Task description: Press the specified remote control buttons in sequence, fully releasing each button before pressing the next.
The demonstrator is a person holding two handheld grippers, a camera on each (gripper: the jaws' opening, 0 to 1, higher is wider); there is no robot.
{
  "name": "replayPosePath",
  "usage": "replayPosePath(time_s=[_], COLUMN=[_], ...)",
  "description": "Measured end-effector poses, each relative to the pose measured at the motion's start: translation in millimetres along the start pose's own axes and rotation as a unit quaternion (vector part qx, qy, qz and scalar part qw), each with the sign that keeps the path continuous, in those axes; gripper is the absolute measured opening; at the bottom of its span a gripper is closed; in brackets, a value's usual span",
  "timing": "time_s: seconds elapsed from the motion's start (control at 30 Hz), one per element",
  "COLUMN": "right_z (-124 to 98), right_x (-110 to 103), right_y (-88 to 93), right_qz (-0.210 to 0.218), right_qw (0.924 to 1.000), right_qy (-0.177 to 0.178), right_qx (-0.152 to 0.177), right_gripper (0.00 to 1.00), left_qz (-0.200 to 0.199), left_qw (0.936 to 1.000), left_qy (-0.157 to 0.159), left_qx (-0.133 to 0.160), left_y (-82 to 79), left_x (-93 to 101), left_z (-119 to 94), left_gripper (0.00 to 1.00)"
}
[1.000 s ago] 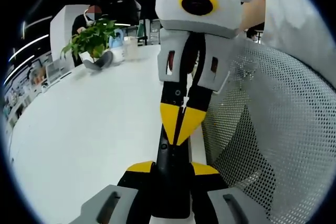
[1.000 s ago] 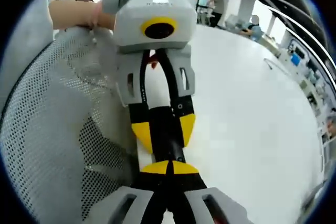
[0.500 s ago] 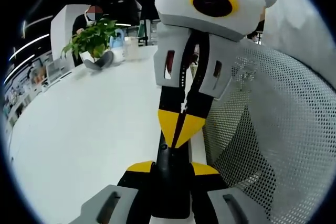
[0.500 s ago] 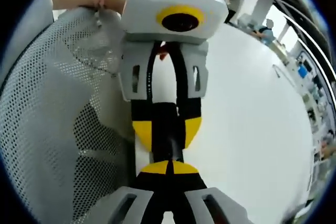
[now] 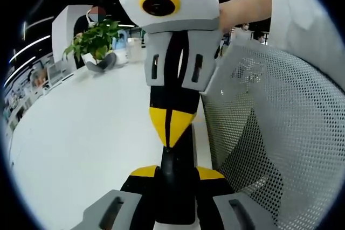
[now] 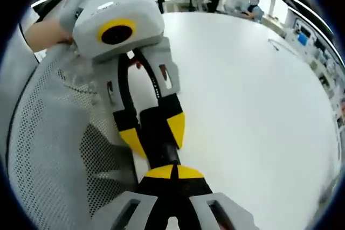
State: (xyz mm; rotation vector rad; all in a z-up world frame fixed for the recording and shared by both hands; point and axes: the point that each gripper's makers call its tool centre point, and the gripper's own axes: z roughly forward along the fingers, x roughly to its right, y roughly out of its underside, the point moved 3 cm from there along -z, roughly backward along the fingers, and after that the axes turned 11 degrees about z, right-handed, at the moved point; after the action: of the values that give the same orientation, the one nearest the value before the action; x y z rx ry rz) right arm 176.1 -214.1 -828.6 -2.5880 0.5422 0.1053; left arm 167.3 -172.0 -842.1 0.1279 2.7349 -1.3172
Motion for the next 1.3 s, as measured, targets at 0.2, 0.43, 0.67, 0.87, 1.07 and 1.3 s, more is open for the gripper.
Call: replayPosePath(time_s=[0.2,0.43,0.67,0.87,1.07,1.3], right_z=[2.2,5.4,7.7,8.9,7.3,1.7], right_x=[2.6,6.9,5.5,3.6,4.5,-2.4], right_y=[-2.6,-5.3,-7.5,-7.9,-6.2,-1.1], right_qz=[-0.009,0.021,0.008,-0.025,-0.002,0.02], right_qw=[0.9999,0.9972,0.9949,0.994,0.9982,0.9988], right_qy=[-0.002,-0.04,-0.034,0.0,0.018,0.043], right_qx=[-0.012,-0.06,-0.095,-0.107,-0.058,0.014], right_gripper=[0.0,0.0,0.0,0.0,0.0,0.0], left_qz=[0.0,0.0,0.001,0.0,0.0,-0.002], left_qw=[1.0,1.0,1.0,1.0,1.0,1.0], left_qy=[0.0,0.0,0.001,0.001,0.0,0.0], left_qx=[0.0,-0.001,-0.001,-0.001,-0.001,0.0], left_y=[-0.4,-0.3,-0.4,-0.2,0.0,0.0], left_x=[-0.1,0.0,0.1,-0.3,-0.3,-0.2], left_z=[0.5,0.8,0.4,0.5,0.4,0.4], left_gripper=[0.25,0.25,0.25,0.25,0.25,0.25])
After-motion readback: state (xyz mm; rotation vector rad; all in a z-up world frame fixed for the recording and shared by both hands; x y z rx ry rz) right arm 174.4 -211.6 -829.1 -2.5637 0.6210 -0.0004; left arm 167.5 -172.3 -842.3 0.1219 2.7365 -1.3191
